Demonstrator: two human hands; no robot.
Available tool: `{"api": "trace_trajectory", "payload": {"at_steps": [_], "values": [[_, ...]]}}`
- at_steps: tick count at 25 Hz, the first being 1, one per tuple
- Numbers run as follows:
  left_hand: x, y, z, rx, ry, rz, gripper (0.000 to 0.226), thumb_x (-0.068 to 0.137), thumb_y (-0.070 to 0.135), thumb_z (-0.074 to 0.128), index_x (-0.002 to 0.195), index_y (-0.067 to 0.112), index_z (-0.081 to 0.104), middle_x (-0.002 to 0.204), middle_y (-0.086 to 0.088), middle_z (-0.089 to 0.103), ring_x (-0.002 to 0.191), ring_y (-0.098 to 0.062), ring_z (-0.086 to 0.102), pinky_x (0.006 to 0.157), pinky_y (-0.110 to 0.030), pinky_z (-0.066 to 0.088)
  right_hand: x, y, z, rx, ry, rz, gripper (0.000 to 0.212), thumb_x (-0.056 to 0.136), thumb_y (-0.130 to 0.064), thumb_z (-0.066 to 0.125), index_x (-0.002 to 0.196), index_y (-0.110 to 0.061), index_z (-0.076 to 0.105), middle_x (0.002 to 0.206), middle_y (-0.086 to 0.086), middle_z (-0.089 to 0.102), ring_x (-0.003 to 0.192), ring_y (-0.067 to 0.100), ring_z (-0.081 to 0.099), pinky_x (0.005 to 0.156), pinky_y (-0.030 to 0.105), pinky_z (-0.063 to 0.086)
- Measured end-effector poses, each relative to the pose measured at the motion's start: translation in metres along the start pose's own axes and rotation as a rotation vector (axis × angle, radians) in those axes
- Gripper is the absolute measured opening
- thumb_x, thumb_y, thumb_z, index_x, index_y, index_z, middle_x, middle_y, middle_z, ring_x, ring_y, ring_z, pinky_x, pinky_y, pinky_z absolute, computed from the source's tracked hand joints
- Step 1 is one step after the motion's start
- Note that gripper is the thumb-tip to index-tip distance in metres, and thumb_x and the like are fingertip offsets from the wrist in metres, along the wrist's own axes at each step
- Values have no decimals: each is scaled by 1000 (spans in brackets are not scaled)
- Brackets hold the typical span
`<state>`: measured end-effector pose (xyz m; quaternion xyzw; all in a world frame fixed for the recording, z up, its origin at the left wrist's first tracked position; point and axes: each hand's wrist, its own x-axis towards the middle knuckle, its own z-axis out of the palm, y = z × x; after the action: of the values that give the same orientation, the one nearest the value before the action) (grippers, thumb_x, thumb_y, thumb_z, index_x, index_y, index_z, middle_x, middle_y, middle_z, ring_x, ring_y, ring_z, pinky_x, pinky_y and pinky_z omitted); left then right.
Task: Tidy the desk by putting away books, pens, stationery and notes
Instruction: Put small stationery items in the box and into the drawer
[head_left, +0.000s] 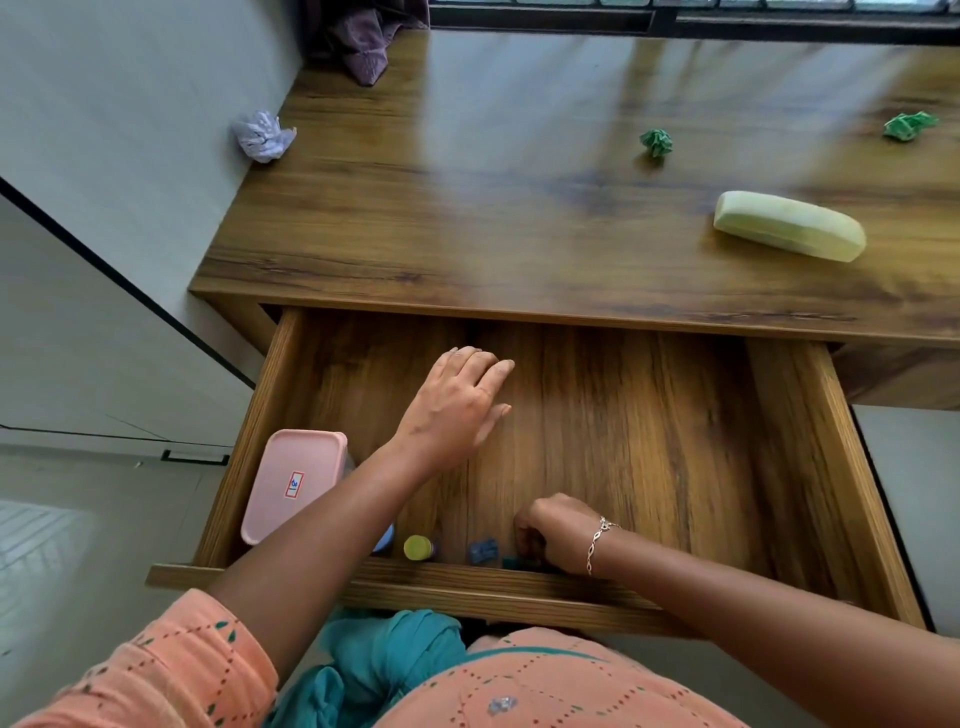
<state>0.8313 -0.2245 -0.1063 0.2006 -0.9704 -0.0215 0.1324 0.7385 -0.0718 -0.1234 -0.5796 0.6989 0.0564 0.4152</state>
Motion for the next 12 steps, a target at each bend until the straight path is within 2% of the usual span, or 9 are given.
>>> {"api": "trace_trajectory", "payload": {"at_steps": [4,7,9,12], "values": [[2,5,-1,1,-3,7,47,79,24,69,120,3,60,110,-15,64,106,-32,61,95,-45,46,3,3,4,-22,22,5,28,81,2,52,96,-16,68,104,7,68,99,25,62,81,27,47],[7,9,-3,0,-6,9,46,85,31,51,121,4,59,112,-14,63,108,-32,59,96,-44,46,-2,9,-4,-10,124,34,18,83,-8,56,94,-17,67,104,4,67,100,22,61,86,30,47],[13,14,-4,-3,-2,3,50,86,35,41,123,5,58,114,-14,62,111,-32,58,97,-44,46,-10,19,-13,-38,276,44,13,85,-20,58,95,-17,64,104,2,63,100,22,58,86,30,45],[25,25,-5,0,25,4,52,86,36,40,125,6,56,118,-14,60,116,-33,55,99,-44,44,-27,40,-25,-95,633,53,15,81,-25,64,87,-12,61,91,6,61,86,27,59,69,33,49]]}}
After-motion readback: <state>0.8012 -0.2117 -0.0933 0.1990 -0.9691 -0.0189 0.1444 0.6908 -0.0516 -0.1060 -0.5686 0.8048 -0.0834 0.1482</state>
